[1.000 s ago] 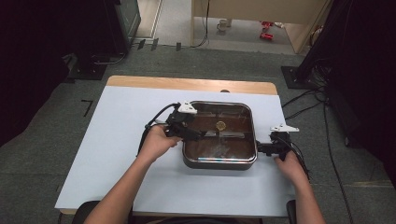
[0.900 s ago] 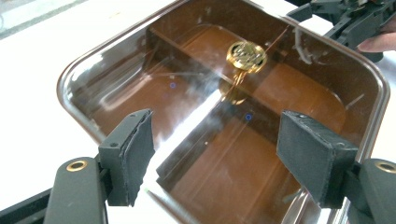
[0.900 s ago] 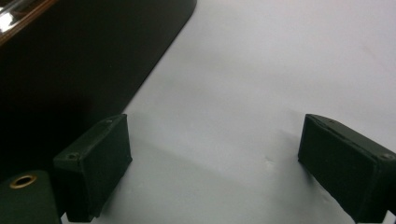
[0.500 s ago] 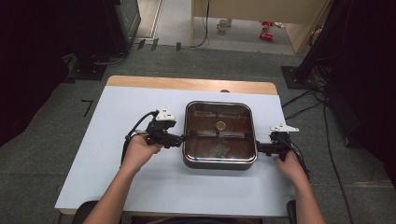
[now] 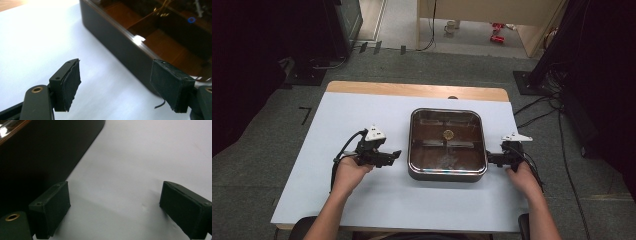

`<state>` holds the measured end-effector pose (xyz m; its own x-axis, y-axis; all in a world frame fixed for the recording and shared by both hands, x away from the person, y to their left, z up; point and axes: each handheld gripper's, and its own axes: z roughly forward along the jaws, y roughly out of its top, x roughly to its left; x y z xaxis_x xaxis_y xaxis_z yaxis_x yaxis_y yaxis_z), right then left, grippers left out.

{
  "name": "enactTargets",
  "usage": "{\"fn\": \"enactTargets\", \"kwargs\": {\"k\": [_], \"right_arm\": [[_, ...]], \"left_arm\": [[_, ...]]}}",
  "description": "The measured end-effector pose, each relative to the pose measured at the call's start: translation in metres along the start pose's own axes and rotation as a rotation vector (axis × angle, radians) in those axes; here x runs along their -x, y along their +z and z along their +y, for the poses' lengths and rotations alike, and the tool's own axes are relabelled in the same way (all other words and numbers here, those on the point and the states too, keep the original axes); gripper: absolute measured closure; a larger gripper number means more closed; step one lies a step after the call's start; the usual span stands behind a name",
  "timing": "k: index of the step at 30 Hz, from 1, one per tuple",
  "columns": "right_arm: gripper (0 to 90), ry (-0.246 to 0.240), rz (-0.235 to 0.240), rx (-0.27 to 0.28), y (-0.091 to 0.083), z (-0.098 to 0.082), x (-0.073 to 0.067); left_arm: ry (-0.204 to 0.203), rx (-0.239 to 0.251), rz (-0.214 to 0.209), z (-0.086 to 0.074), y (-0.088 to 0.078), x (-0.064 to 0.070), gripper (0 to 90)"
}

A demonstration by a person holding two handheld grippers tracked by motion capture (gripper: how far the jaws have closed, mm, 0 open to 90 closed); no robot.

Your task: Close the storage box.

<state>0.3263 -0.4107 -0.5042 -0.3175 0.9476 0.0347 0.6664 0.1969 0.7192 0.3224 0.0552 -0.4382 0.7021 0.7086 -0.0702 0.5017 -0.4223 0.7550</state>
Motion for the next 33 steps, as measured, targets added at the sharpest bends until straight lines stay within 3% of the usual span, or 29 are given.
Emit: {"fn": "enactTargets", "kwargs": {"k": [6, 14, 23, 27, 33], "right_arm": [[8.9, 0.001, -0.001, -0.001, 0.0, 0.0, 0.0], [8.9, 0.0, -0.001, -0.001, 0.0, 0.0, 0.0], [8.9, 0.0, -0.002, -0.002, 0.0, 0.0, 0.0], [8.9, 0.0, -0.002, -0.002, 0.0, 0.0, 0.0], [8.9, -0.001, -0.002, -0.002, 0.0, 0.0, 0.0]], "left_arm": [[0.003, 0.002, 0.042, -0.016, -0.002, -0.004, 22.9], [-0.015, -0.023, 0.066, -0.03, -0.001, -0.011, 22.8], [-0.04, -0.104, 0.055, -0.042, 0.011, -0.015, 22.1], [-0.023, -0.152, 0.061, -0.043, 0.016, -0.012, 21.7], [-0.02, -0.157, 0.063, -0.046, 0.02, -0.006, 19.6]]}}
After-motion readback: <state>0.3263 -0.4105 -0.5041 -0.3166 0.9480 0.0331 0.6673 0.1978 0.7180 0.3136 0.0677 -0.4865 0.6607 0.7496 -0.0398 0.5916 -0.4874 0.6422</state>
